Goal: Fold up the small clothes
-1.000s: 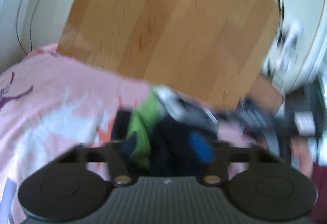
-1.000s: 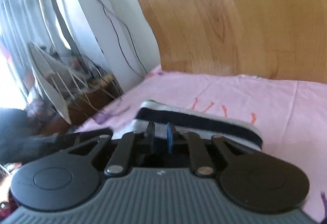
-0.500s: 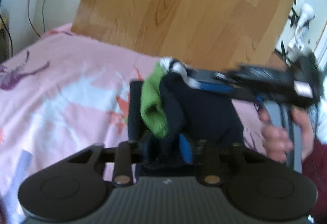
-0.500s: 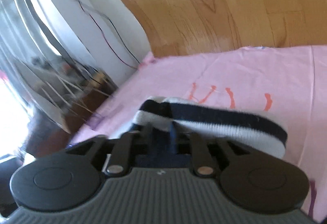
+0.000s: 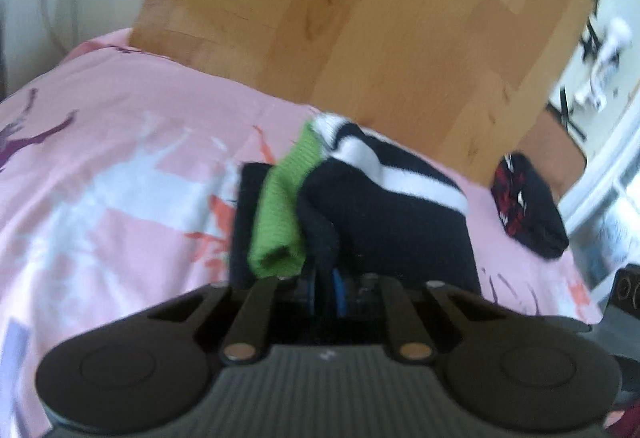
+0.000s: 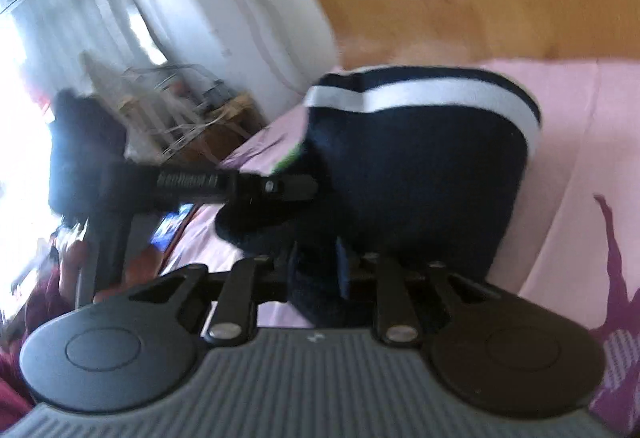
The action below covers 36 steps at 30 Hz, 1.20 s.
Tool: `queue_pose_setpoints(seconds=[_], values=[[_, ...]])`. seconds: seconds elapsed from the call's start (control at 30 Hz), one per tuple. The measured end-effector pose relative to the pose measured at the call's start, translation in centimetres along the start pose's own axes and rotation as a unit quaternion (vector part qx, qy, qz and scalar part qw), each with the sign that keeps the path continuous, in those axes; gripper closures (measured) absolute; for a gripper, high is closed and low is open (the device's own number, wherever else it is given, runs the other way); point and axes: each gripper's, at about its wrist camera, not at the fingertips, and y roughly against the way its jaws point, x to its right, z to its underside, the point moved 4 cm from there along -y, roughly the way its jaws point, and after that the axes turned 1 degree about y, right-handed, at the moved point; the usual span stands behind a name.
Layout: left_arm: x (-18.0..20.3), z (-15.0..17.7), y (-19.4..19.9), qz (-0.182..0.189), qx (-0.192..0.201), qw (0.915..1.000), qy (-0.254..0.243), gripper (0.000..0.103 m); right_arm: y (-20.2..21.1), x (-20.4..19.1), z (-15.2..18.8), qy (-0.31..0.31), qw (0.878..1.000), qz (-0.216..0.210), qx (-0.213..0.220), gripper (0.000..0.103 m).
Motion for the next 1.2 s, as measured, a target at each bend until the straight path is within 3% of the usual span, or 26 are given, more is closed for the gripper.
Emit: queue_pose_setpoints(seconds=[0.13,0.17,0.2,0.23,0.27,0.3,0.33,0.5,0.7,0.8,0.83,0.87,0.93,1.03,1.2], values=[[-0.6,-0.1,0.6,-0.017,-0.002,0.9998,-0.004,0.094,0.9,0.8,-1.3,-0.018,1.0,-0.021,0.01,0.076],[-0.4,-0.2,0.8,-0.022,0.001,0.9997,-0.006,0.088,1.3,1.1,-1.5,-0.028,0.999,-0.024,0.026,0.075],[-0.4,-0.4,1.1,-0.028,0.007,0.9995,-0.007,0.084,2.0,1.6,-1.8,-0.04,0.998,-0.021,0.044,0.064],[-0.4,-0.6,1.4,-0.034,0.013,0.9993,-0.006,0.064,2.6,2.3,-2.1,-0.055,0.996,-0.01,0.063,0.044],[-0.5,-0.9,1.8,-0.039,0.026,0.9989,-0.006,0.036,3.2,3.1,-2.2,-0.072,0.994,0.008,0.081,0.034],[-0.6,-1.2,2.0,-0.041,0.037,0.9984,-0.007,0.022,3.7,3.8,-2.4,-0.088,0.991,0.027,0.095,0.023],[-0.7,-1.5,2.2,-0.045,0.047,0.9979,-0.008,0.0,4.1,4.7,-2.2,-0.106,0.988,0.042,0.105,0.022],[-0.8,-2.5,0.0,-0.037,0.014,0.9992,-0.004,0.0,3.3,7.6,-0.9,-0.179,0.979,0.052,0.085,0.018],[-2.2,-1.0,-4.4,0.017,-0.057,0.9972,0.046,0.0,0.2,8.2,-1.0,-0.186,0.981,0.034,0.04,0.018],[-1.8,-0.7,-4.5,0.03,-0.018,0.9981,0.049,0.001,-0.7,8.1,-1.2,-0.164,0.985,0.031,0.037,0.019],[-1.5,-0.7,-4.6,0.032,-0.016,0.9983,0.046,0.005,-1.2,8.0,-1.6,-0.161,0.986,0.036,0.035,0.028],[-1.1,-0.8,-4.8,0.033,-0.017,0.9984,0.042,0.018,-1.7,7.9,-1.9,-0.154,0.987,0.044,0.029,0.035],[-0.8,-1.5,-4.9,0.01,-0.012,0.9993,0.033,0.026,-2.7,7.5,-2.9,-0.129,0.99,0.049,0.018,0.049],[-2.0,-5.0,-3.2,0.017,0.024,0.9981,0.055,0.045,-4.1,6.4,-6.3,-0.086,0.995,0.038,0.03,0.056],[-5.0,-12.6,0.2,-0.029,0.144,0.9861,0.076,0.045,-8.7,3.5,-14.4,0.02,0.996,-0.002,0.085,0.057]])
